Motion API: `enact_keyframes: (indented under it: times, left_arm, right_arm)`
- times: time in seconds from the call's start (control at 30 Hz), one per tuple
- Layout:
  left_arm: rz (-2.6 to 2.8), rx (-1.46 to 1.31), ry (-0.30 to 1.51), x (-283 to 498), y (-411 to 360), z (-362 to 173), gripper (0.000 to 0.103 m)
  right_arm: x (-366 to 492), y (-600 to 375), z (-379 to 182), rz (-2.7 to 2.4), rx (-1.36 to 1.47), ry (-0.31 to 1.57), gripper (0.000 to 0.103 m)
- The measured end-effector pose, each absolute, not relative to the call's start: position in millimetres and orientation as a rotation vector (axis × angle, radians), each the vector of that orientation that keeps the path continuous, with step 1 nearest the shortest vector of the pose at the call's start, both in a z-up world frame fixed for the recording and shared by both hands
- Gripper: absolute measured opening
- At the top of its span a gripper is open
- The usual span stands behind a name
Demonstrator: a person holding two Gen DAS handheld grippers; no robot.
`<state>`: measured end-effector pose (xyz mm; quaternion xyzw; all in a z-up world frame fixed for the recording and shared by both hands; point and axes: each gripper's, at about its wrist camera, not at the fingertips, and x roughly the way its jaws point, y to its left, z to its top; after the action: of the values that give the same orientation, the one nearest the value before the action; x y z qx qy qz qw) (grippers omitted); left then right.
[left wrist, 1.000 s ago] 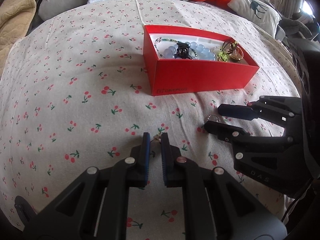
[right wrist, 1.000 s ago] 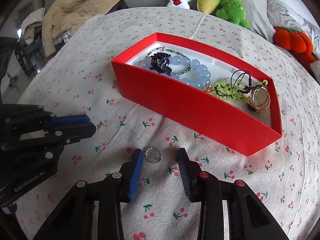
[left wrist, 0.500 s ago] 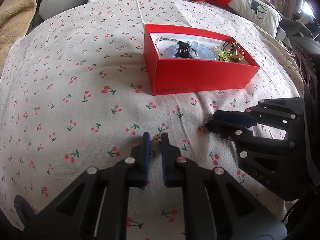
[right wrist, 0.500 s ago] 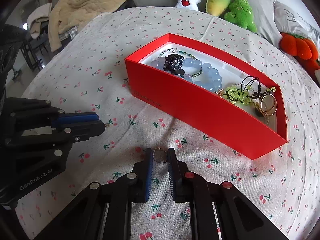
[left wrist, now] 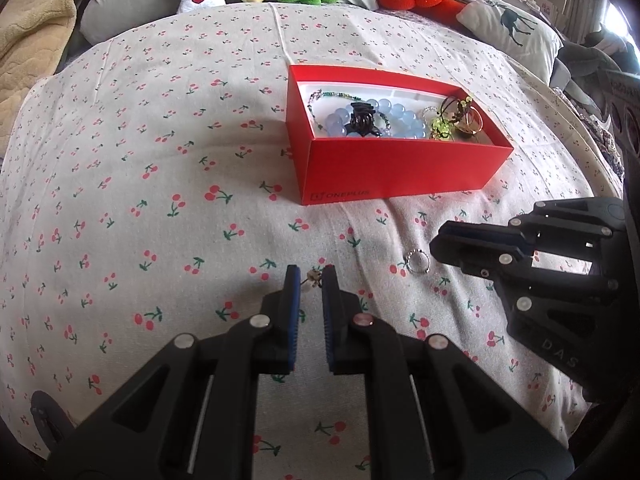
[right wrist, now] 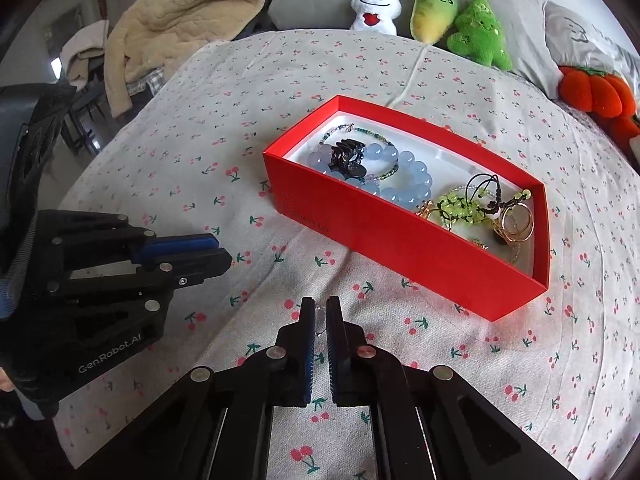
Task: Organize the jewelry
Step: 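Carry the gold earring and silver ring into the red box and open both tools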
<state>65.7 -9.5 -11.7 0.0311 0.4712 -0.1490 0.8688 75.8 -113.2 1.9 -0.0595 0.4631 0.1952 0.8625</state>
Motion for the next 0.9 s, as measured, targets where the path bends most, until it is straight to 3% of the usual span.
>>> enact_keyframes:
  times: [0.1,0.2,0.27,0.3,0.43,0.5,0.57,0.7,0.9]
  left_arm:
    - [-0.31,0.066,0.984,65,-9,-11,0.012]
    - [-0.307,0.069,0.989,65,-8,-13,0.012]
    - [-0.303,0.07,0.996,64,-6,-14,0.012]
    - [-0.299,0.071,0.999,64,-5,-15,0.012]
    - [-0.288,0.065,1.005,64,0,-16,0.012]
    - [-0.287,0.064,1.007,63,1,-17,0.012]
    - [-0.286,0.063,1.008,63,2,-17,0.012]
    - [-0.286,0.063,1.01,62,3,-17,0.012]
    - [-0.283,0.059,1.011,62,7,-18,0.012]
  right_arm:
    - [76,-121,8,0.39,-0.09,0.937,0.009]
    - [78,-123,5,0.402,-0.09,0.963,0.028]
    - [74,-123,3,0.391,-0.093,0.946,0.075]
    - [71,-122,4,0.392,-0.105,0.92,0.076]
    - [67,-110,-4,0.421,-0.178,0.924,0.074]
    - [67,-105,-12,0.436,-0.196,0.938,0.068]
    - [69,-99,-20,0.452,-0.212,0.955,0.055]
    - [71,-96,-26,0.473,-0.22,0.947,0.045]
    - [70,-90,-29,0.502,-0.255,0.944,0.015]
